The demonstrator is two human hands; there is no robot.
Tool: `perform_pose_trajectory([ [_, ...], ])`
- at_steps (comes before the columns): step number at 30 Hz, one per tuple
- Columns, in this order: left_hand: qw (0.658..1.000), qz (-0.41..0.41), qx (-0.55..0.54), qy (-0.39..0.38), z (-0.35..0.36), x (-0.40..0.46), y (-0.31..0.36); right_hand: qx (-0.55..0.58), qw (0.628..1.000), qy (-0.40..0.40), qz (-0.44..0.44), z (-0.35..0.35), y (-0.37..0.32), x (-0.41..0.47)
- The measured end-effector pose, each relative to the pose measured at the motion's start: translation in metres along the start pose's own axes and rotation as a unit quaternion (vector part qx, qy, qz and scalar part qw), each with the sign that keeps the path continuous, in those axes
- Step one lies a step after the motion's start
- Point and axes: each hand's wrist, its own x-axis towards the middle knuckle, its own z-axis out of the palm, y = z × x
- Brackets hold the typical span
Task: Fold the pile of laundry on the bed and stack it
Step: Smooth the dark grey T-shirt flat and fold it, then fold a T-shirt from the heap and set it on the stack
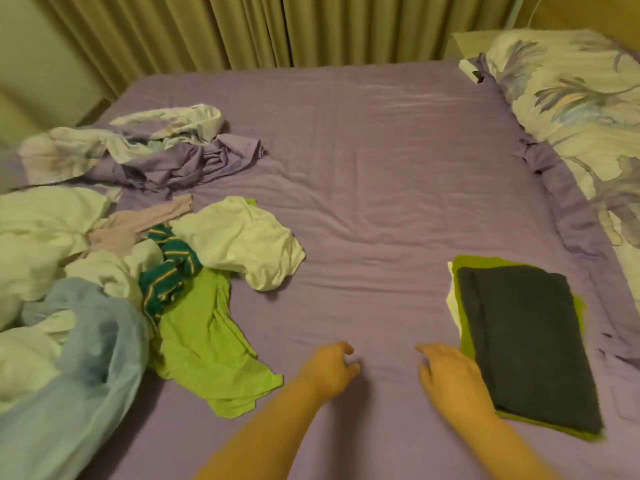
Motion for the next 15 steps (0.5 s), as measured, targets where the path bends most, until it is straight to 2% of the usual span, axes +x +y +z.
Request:
perform_pose_trajectory([
  [9, 0.995, -0.066, 0.003, 0.070, -0.080, -0.052, -0.149, -0.033, 0.996, -0.021, -0.084, 0.014, -0.127, 0.017],
  [15, 0.990, -0.040, -0.052, 0.127, -0.127, -0.037, -0.174, -0.005, 0.994, -0.007, -0.112, 0.003, -0.204, 0.066],
])
